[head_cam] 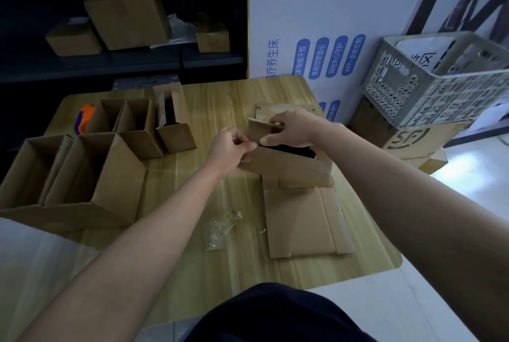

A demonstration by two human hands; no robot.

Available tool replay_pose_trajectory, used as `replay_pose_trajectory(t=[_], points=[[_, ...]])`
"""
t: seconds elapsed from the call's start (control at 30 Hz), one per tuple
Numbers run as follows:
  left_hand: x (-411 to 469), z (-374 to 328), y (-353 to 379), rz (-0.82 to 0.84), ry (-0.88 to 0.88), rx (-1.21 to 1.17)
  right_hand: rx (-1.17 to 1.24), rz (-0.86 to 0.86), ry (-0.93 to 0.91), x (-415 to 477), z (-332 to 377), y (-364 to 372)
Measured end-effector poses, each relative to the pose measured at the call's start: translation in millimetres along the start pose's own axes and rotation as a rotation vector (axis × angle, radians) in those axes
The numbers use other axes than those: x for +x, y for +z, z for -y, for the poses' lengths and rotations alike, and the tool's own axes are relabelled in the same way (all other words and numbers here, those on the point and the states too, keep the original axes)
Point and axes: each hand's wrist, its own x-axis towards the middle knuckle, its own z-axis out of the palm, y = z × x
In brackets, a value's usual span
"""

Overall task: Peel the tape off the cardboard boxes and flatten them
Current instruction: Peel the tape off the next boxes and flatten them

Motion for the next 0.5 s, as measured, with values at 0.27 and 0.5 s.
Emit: replay_pose_trajectory(t=[0.27, 0.5], points=[[-2.4, 0.1, 6.4, -0.027, 0.064, -0.201, 0.143, -0.111, -0.091, -3.7, 9.7, 13.2], [10.5, -3.0, 6.3, 0.001, -0.332, -0.151, 0.222, -0.193, -0.078, -2.1, 12.7, 32.1]])
